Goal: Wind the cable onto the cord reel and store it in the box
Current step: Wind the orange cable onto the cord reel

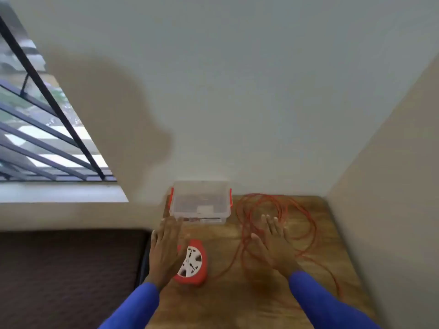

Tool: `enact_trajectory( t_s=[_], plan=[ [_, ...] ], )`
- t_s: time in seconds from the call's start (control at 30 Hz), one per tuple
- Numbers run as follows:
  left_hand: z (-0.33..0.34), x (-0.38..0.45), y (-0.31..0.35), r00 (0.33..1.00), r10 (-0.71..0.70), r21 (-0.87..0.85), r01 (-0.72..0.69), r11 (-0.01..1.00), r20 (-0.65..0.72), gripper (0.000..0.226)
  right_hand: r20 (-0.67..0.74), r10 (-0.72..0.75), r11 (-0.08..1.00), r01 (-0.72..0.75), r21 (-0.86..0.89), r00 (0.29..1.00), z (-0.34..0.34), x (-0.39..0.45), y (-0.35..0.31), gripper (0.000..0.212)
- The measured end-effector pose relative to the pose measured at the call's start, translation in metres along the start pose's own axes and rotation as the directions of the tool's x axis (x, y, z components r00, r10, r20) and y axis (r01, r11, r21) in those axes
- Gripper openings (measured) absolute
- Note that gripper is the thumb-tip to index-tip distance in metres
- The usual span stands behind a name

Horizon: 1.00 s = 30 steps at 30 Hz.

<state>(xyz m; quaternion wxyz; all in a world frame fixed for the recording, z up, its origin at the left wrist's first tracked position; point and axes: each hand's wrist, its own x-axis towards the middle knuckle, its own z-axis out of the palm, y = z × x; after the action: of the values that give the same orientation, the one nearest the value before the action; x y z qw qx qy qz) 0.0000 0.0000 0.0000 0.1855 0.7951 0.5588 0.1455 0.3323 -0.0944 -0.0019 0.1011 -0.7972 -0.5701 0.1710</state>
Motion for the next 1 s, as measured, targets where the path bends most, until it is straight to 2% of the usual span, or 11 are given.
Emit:
enact_trajectory(
  t_s=[0.03,0.17,0.23,0.33,0.47,0.57,0.63,0.73,0.87,0.97,1.0],
  plan=[
    [0.003,-0.003,-0.003,0.999,-0.021,-0.029,0.022,0.999,0.032,0.099,0.029,0.000,1.000,-0.001,0.004,1.000,0.006,-0.003,0.000,0.078],
    [0.027,-0.014,-0.012,0.993,-0.074,-0.012,0.076,0.997,0.097,0.077,0.098,0.038,0.999,-0.039,0.012,0.994,0.026,-0.007,0.001,0.078],
    [0.037,-0.017,-0.013,0.986,-0.101,0.010,0.100,0.995,0.137,0.074,0.114,0.025,1.000,-0.027,0.016,0.993,0.035,-0.004,-0.005,0.077],
    [0.047,-0.018,-0.008,0.967,-0.162,0.038,0.157,0.987,0.198,0.075,0.145,-0.004,1.000,0.001,0.015,0.989,0.044,0.005,-0.011,0.074],
    [0.059,-0.020,0.000,0.933,-0.293,-0.053,0.310,0.949,0.207,0.090,0.208,-0.086,0.996,0.090,-0.007,0.974,0.057,0.018,-0.020,0.068],
    [0.069,-0.025,0.002,0.881,-0.414,-0.112,0.446,0.888,0.228,0.096,0.265,-0.173,0.984,0.180,-0.002,0.949,0.071,0.022,-0.035,0.055],
    [0.074,-0.027,0.003,0.839,-0.501,-0.227,0.540,0.810,0.212,0.096,0.305,-0.236,0.967,0.253,-0.016,0.923,0.079,0.021,-0.045,0.046],
    [0.079,-0.029,0.006,0.758,-0.631,-0.365,0.642,0.674,0.167,0.096,0.369,-0.290,0.949,0.315,-0.009,0.883,0.092,0.016,-0.060,0.043],
    [0.080,-0.030,0.001,0.648,-0.734,-0.472,0.722,0.506,0.203,0.087,0.409,-0.300,0.952,0.294,0.080,0.862,0.106,0.006,-0.075,0.044],
    [0.074,-0.038,-0.007,0.558,-0.746,-0.661,0.719,0.216,0.363,0.069,0.409,-0.243,0.970,0.222,0.099,0.879,0.105,0.006,-0.074,0.050],
    [0.073,-0.042,-0.010,0.563,-0.711,-0.693,0.706,0.147,0.422,0.061,0.413,-0.222,0.975,0.197,0.101,0.884,0.105,0.006,-0.074,0.052]
  ],
)
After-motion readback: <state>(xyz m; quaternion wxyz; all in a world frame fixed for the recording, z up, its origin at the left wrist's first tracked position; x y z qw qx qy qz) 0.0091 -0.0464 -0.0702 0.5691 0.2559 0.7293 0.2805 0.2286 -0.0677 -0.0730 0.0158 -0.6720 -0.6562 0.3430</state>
